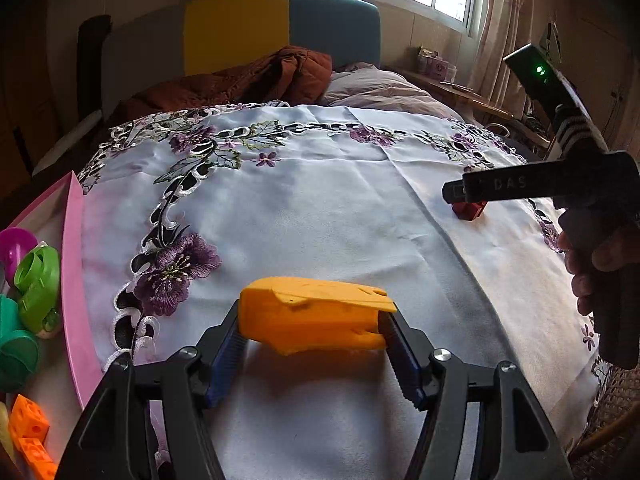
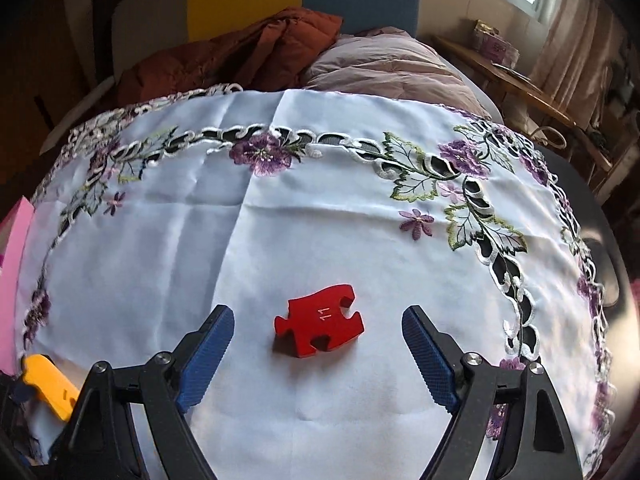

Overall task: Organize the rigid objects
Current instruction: 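Grasp the red puzzle piece with the right gripper while the left holds the orange piece, then carry the orange trough piece into the tray and open the left gripper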

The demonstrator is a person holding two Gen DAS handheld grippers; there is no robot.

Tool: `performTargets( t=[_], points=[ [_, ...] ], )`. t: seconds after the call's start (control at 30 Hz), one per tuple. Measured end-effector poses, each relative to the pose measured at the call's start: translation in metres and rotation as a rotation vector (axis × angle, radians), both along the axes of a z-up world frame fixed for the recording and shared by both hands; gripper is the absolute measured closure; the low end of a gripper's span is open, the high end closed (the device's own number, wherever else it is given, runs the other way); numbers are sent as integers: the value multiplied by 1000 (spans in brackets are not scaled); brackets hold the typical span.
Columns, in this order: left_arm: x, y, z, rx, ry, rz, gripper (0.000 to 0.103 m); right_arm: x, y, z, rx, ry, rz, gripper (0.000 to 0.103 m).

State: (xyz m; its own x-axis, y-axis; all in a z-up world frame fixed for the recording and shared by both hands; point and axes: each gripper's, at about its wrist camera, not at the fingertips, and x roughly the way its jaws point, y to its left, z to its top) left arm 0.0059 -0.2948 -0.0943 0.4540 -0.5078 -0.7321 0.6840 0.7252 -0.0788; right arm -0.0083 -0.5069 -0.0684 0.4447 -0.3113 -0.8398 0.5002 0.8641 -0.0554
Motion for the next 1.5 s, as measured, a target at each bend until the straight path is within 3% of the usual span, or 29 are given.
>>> performTargets(
  t=[0.27,0.3,0.33,0.37,0.67,1.5],
  points=[
    [0,0,0,0,0,0,37,4,-5,-5,2,15,-13,24],
    [0,0,0,-1,1,0,37,5,-5,-7,5,24,-9,31],
    [0,0,0,-1,1,0,37,7,-5,-10,20,51,2,53],
    [0,0,0,0,1,0,37,8,-4,-13,33,69,8,55],
    [-1,0,-1,7,-6,1,37,6,-5,-13,116,66,9,54],
    [-3,-1,2,21,-5,-2,37,8,3,-14,62,75,46,55]
  ],
)
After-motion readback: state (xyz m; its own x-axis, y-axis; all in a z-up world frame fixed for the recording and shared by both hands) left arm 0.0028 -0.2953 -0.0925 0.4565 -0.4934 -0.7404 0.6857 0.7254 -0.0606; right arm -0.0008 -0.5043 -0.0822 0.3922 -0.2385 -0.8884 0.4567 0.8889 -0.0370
